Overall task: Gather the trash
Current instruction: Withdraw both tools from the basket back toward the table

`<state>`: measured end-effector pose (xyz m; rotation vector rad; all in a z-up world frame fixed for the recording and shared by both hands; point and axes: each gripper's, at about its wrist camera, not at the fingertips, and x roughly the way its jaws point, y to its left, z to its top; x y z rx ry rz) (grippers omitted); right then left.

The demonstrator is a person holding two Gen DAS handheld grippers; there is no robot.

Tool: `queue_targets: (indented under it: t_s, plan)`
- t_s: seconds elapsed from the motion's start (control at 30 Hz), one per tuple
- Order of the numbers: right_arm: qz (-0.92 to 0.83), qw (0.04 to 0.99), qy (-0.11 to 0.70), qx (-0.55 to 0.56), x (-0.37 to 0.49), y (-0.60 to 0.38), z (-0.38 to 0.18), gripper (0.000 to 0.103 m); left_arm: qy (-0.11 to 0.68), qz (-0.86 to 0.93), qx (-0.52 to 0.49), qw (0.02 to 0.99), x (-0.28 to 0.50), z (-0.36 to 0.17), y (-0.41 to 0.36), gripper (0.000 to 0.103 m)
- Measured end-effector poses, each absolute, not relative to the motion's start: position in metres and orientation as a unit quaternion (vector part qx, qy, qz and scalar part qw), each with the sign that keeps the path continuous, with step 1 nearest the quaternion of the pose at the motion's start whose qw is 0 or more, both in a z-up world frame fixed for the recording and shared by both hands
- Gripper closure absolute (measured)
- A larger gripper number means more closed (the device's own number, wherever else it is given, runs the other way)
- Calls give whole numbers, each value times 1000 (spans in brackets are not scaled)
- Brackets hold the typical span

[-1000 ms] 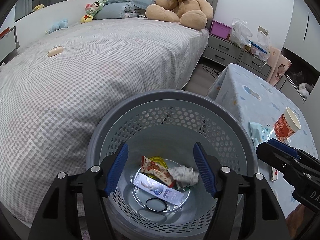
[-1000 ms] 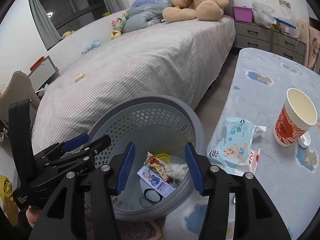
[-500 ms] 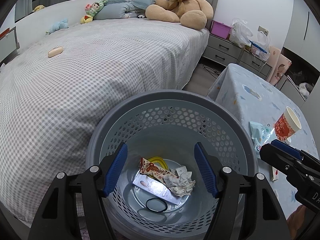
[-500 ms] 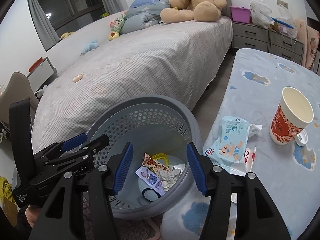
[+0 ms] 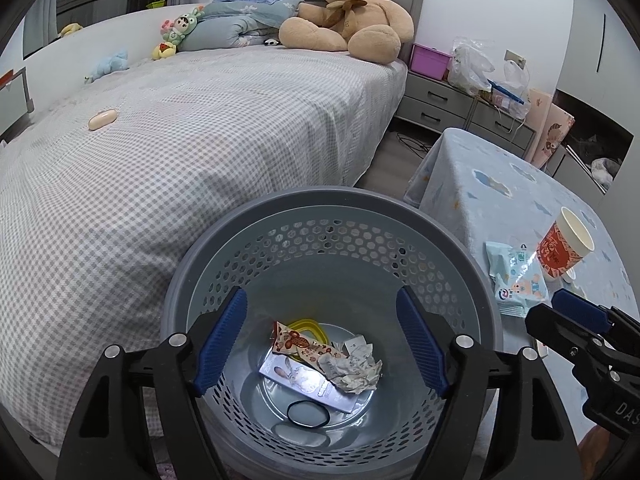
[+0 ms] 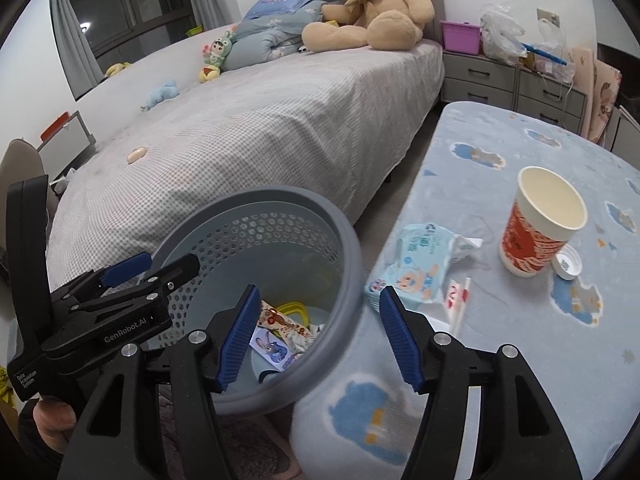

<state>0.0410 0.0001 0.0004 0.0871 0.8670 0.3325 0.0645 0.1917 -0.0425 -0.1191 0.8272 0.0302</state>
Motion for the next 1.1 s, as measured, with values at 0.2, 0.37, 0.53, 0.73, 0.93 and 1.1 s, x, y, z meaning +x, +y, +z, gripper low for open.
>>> queue_targets:
  t_s: [0.2,0.37,0.53,0.73,0.93,1.1]
  plan:
    - [132,902,410,38,28,-19,3,34,392,6,-46,919,63,-40,176,27]
    - [106,909,401,34,15,-39,5,26,383,-7,-35,923,59,-37,159,23]
    - [77,911,404,37,4,-66,0,24,377,-22,-20,926,55,-37,140,23]
    - [43,911,408,45,-9,-105,-8,18,379,-43,-10,924,52,-37,119,23]
    - [16,911,408,54,-14,-142,-16,15,391,-62,-8,918,56,-37,98,23]
    - [17,913,402,61,-10,-165,-18,12,406,-76,-9,911,70,-34,80,23]
